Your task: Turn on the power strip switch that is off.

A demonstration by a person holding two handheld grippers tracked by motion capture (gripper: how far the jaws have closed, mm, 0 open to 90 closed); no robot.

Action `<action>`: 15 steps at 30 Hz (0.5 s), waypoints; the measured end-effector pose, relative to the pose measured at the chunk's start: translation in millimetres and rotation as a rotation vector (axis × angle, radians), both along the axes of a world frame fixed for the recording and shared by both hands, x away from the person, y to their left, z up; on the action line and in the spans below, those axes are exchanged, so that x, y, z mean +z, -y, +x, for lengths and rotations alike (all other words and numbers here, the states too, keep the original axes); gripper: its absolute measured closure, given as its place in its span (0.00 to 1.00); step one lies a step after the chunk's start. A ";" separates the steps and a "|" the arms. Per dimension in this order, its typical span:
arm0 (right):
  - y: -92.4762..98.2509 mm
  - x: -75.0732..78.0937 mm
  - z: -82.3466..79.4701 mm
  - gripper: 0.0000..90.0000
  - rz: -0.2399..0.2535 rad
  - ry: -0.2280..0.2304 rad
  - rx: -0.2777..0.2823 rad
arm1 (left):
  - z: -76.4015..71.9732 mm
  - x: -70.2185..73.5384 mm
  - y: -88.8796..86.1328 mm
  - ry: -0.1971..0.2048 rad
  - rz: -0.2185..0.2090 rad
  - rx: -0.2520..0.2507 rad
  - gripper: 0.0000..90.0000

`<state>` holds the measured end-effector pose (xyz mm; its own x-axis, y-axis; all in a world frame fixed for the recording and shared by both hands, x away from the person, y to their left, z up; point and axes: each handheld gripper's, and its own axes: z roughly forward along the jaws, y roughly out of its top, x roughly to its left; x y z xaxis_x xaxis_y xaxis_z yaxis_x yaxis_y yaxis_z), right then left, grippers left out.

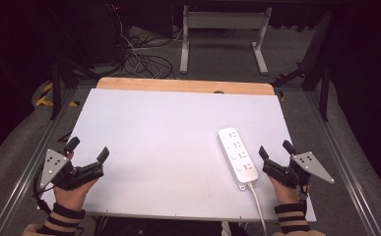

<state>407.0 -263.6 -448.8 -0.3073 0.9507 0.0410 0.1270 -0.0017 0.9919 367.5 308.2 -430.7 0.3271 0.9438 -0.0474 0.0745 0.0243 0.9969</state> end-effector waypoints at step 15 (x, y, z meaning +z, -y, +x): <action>5.3 7.7 -4.5 0.15 0.076 -0.042 -0.011 | 0.0 0.9 0.1 0.003 -0.003 -0.008 0.00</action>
